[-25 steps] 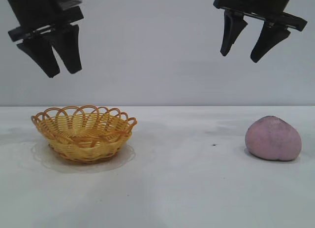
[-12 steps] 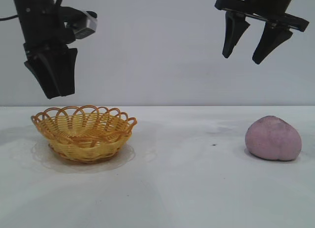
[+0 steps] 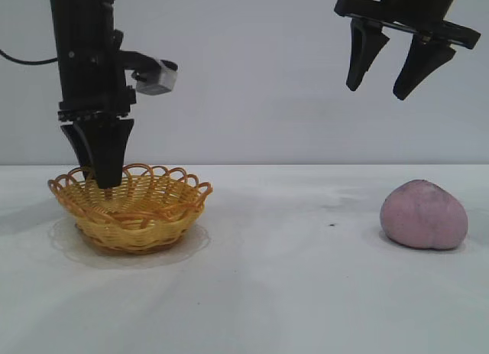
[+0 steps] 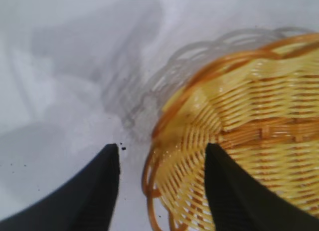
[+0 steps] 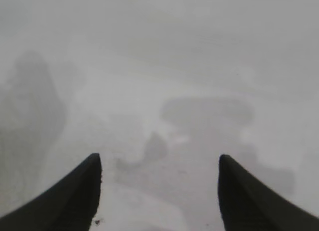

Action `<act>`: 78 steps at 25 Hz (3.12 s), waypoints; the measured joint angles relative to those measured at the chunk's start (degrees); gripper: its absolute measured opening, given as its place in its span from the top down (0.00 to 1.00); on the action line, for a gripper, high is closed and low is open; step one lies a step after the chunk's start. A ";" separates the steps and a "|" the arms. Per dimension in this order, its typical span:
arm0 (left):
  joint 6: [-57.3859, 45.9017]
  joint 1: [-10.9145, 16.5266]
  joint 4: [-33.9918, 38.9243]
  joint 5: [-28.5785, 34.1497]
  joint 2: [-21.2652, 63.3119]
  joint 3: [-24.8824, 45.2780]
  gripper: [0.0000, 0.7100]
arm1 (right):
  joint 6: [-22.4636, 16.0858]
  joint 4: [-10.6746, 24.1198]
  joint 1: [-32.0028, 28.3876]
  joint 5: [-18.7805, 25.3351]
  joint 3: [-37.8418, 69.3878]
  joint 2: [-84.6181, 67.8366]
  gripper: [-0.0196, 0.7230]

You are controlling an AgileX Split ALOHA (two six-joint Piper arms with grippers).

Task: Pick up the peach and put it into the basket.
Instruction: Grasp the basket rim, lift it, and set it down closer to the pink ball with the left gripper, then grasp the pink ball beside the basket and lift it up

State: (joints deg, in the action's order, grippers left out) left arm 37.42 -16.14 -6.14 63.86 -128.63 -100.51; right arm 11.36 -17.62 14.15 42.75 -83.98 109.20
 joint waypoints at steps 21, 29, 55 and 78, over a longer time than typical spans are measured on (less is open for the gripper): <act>-30.93 0.00 -13.37 1.60 7.58 4.17 1.00 | 0.00 0.60 0.00 0.32 0.00 0.00 0.39; -29.89 0.00 -30.06 -11.12 12.68 22.19 1.00 | 0.00 0.60 0.00 0.32 0.00 0.00 0.39; -24.73 -0.48 -29.72 -18.35 15.46 25.73 0.48 | 0.00 0.60 0.00 0.67 0.00 0.00 0.39; -39.70 8.35 13.29 -4.70 19.92 22.99 0.48 | 0.00 0.60 0.00 1.61 0.00 0.00 0.39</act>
State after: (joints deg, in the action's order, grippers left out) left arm -2.28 -7.79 7.15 59.16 -108.71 -77.51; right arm 11.36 -17.02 14.15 44.36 -83.98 109.20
